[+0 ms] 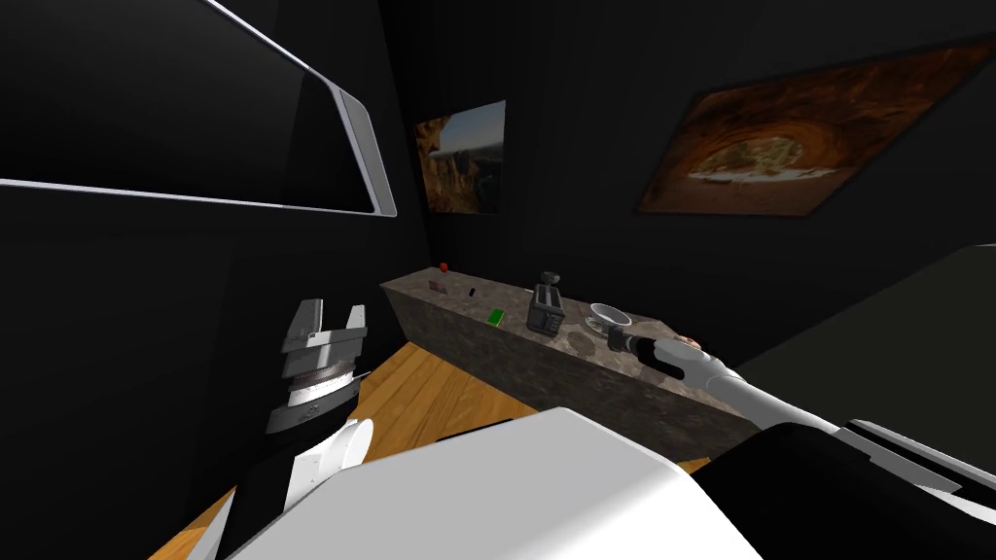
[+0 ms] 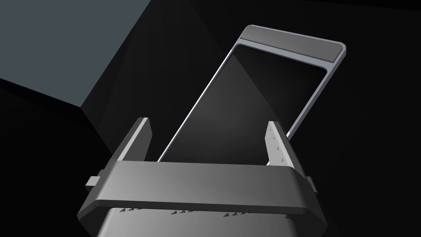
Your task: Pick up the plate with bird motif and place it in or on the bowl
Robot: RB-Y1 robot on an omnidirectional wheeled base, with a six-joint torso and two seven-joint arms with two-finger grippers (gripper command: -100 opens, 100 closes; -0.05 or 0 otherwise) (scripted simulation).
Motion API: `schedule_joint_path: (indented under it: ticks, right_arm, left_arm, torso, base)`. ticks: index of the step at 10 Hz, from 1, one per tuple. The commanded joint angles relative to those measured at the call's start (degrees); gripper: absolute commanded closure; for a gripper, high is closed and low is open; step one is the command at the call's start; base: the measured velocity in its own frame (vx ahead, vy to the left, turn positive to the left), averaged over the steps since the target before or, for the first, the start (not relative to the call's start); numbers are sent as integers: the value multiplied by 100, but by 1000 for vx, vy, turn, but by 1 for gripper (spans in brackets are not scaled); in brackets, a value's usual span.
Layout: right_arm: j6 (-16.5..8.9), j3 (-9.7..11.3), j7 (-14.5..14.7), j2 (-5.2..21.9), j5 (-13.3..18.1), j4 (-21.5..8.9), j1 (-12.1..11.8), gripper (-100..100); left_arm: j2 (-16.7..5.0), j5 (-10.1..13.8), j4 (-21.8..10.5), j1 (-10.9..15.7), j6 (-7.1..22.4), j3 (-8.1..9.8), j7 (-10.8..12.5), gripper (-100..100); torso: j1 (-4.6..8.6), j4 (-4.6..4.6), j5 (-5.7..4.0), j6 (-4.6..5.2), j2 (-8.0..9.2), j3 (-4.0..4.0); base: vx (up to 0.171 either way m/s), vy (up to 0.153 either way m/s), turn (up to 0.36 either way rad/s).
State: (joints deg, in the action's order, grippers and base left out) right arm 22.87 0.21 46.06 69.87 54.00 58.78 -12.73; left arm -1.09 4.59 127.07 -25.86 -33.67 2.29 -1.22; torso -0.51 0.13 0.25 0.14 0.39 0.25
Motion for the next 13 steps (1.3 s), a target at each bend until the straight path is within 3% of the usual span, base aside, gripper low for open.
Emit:
schedule_joint_path:
  ticks: [1,6,7,13]
  right_arm:
    - [-59,-29,-96,173,-15,123,-12,100]
    - [20,-220,-109,575,-116,177,126,100]
    - [84,-255,-197,770,-161,152,136,100]
    - [385,-176,-726,1216,-149,-209,-146,100]
  left_arm:
    - [0,0,0,0,0,0,0,0]
    - [0,0,0,0,0,0,0,0]
    - [0,0,0,0,0,0,0,0]
    - [-3,0,0,-2,0,3,0,0]
  torso:
    - [0,0,0,0,0,0]
    - [-15,3,6,-4,2,3]
    - [-4,1,1,-6,-3,0]
    - [132,-19,-30,-10,-86,-50]
  base:
    - [-50,121,-102]
    - [-46,106,-73]
    - [11,4,-13]
    - [102,-176,72]
